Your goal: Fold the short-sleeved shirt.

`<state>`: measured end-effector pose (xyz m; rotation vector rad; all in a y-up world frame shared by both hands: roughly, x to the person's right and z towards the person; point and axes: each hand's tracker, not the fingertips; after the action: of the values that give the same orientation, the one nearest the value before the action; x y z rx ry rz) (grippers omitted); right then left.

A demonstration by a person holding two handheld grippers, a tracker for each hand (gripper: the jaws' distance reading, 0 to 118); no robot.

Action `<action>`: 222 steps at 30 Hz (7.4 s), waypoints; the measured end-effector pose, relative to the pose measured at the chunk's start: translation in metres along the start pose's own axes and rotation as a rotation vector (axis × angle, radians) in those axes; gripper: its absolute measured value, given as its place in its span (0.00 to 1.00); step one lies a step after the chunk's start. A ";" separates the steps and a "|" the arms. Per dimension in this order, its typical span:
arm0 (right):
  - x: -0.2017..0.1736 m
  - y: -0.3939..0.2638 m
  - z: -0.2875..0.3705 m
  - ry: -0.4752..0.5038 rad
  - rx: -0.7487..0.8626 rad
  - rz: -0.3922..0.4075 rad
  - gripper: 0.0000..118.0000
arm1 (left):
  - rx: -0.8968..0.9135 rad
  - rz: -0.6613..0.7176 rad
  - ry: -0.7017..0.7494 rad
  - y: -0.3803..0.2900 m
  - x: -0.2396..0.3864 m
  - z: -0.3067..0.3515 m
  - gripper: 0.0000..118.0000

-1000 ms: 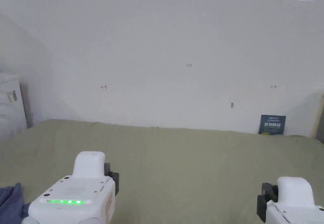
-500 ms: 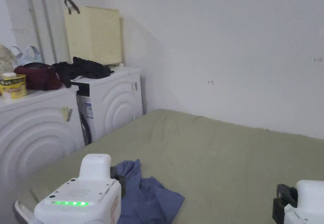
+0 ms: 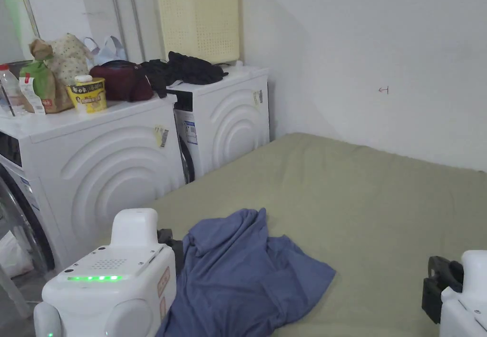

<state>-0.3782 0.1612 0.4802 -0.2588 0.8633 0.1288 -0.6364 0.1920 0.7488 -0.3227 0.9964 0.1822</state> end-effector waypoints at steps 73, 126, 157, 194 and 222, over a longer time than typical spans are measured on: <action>0.185 -0.098 0.157 -0.506 -0.215 -0.273 0.00 | -0.410 -0.289 -0.926 0.040 0.506 -0.106 0.00; 0.187 -0.108 0.133 -0.491 -0.227 -0.260 0.00 | -0.282 -0.200 -0.628 -0.069 0.236 -0.053 0.00; 0.214 -0.136 0.093 -0.458 -0.368 -0.300 0.00 | -0.671 -0.201 -0.644 -0.116 0.362 -0.243 0.00; 0.426 -0.085 -0.159 -0.414 -0.723 -0.127 0.00 | -0.711 -0.250 -0.659 -0.114 0.358 -0.256 0.00; 0.355 0.166 0.209 -0.447 -0.120 -0.239 0.00 | -0.191 -0.018 -0.586 0.205 0.213 -0.069 0.00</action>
<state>-0.0317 0.3811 0.3101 -0.4251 0.3766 0.0128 -0.6380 0.3613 0.4971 -0.4216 0.3962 0.3351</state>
